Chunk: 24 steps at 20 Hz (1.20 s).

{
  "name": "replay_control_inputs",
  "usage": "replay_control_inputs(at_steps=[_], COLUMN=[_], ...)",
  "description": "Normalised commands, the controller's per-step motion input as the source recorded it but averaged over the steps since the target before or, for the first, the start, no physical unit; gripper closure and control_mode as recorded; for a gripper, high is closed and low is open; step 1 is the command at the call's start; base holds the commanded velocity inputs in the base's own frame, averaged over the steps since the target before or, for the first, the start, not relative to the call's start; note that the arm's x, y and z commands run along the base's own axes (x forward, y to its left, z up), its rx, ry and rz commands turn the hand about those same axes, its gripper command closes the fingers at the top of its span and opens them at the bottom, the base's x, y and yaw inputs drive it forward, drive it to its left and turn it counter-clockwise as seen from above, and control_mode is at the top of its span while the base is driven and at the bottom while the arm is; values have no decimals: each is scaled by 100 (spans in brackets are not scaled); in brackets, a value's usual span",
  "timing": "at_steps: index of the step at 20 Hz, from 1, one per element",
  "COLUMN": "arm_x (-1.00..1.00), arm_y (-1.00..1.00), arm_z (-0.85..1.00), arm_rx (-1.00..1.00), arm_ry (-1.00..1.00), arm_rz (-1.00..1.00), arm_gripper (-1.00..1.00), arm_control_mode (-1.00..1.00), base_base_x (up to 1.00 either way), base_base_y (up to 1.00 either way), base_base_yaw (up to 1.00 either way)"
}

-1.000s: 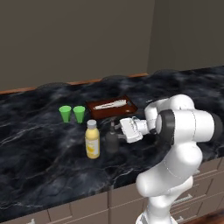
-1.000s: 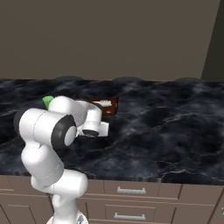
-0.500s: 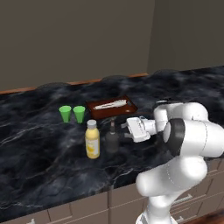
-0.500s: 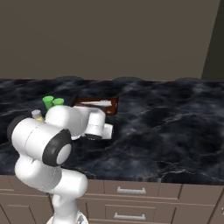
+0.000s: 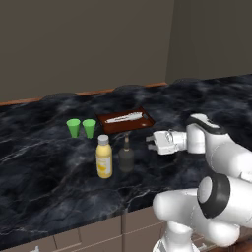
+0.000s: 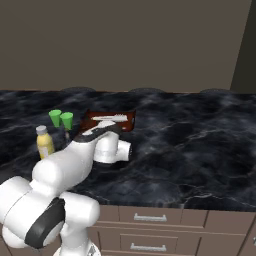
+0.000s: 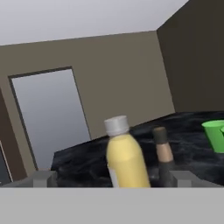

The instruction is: Place the drinks on the dining counter in a tight cluster.

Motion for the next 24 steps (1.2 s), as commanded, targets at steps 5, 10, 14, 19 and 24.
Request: replay_control_inputs(at_steps=[5,10,14,19,24], arm_x=[-47,-41,-45,-55,-52], arm_y=[-9,-3,-11,-16,-6], arm_z=[35,31,27,22,21], arm_rx=[-5,-13,-11,-15,-24], arm_ry=[17,20,26,18,19], arm_rz=[-23,-28,-26,-19,-12], arm_gripper=[-100,-100,-100,-100,-100], arm_control_mode=[-100,-100,-100,-100,-100], base_base_x=[0,0,0,0,0], base_base_y=[0,0,0,0,0], base_base_yaw=[0,0,0,0,0])
